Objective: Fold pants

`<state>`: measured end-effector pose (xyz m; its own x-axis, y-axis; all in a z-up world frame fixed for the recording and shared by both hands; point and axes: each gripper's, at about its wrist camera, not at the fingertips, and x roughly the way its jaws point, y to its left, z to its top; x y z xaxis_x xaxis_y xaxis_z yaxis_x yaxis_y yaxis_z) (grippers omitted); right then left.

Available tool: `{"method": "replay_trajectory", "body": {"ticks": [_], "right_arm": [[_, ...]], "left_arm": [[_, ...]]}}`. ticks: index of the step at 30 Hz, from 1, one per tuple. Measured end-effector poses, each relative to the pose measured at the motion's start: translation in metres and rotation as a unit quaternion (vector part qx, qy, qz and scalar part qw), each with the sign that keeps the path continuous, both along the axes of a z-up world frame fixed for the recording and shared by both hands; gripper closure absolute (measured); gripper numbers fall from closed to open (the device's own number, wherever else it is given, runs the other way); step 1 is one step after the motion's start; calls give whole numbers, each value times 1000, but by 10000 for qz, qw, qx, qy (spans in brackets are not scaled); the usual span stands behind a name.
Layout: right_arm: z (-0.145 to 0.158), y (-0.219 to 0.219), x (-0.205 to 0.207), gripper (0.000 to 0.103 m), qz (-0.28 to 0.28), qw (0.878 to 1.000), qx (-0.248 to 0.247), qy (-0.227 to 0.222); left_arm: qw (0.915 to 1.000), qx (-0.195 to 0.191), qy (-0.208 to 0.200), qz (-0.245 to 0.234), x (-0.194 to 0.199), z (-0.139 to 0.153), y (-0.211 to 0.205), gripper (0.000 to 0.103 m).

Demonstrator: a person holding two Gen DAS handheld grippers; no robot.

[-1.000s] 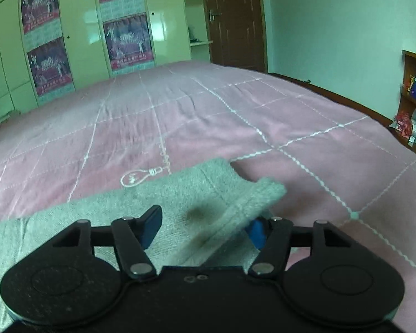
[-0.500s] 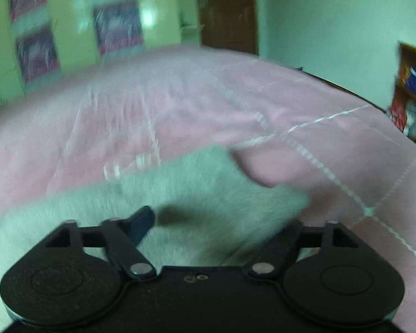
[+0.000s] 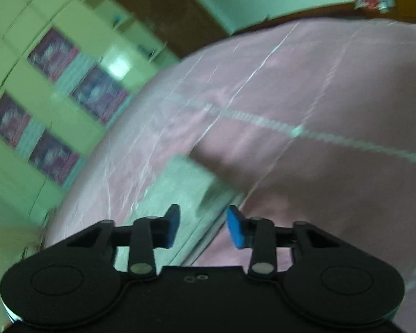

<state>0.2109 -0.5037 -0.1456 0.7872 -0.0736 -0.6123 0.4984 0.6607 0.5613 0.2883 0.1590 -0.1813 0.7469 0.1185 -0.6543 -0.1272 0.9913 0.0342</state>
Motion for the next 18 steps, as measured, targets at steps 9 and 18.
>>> {"method": "replay_trajectory", "body": {"ticks": [9, 18], "right_arm": [[48, 21, -1, 98, 327, 9937, -755, -760], [-10, -4, 10, 90, -55, 9997, -214, 63]], "left_arm": [[9996, 34, -274, 17, -3, -12, -2, 0], [9994, 68, -331, 20, -5, -14, -3, 0]]}}
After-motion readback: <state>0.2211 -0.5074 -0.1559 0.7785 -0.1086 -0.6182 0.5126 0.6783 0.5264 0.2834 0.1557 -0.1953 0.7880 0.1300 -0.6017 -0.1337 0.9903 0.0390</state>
